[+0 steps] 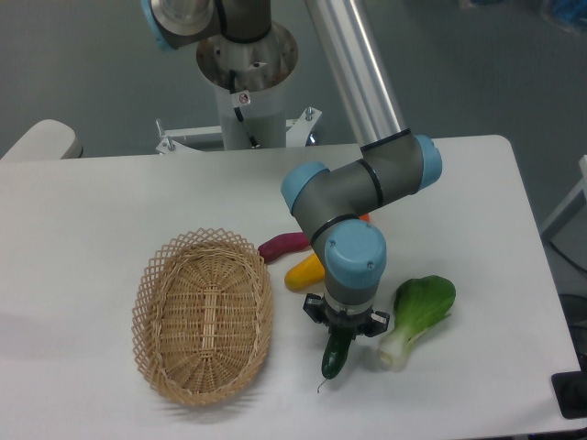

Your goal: Place the cucumber on the table

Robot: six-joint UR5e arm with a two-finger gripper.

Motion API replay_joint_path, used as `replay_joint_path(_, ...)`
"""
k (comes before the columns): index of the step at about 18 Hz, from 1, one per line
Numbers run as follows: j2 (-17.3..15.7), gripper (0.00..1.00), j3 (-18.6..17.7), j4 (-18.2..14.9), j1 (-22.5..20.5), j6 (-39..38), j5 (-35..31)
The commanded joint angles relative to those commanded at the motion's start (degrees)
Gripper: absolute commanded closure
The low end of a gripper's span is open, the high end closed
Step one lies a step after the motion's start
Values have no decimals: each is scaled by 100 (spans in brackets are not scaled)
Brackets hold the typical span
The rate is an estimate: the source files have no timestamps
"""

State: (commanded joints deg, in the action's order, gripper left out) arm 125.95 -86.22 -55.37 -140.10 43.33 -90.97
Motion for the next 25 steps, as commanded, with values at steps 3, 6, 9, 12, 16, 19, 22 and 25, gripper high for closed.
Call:
replay_joint_path(3,-52,0,96,17,0,9,-52)
replay_joint_path(6,-97,0,246,9,0,-9,-79)
replay_joint_path(9,-237,0,421,-17,-35,0,-53)
replay_joint_path(12,-299,0,711,-18,-132,17,-26)
replay_joint_path(16,-325,0,1124,-52,-316,305,-44)
replay_joint_path(19,-544,0,1055,-97,-527,1254,-18)
replay_joint_path(22,-764,0,941,-193,-816,2194,52)
replay_joint_path(25,-957,0,896,-640,-1071,3116,79)
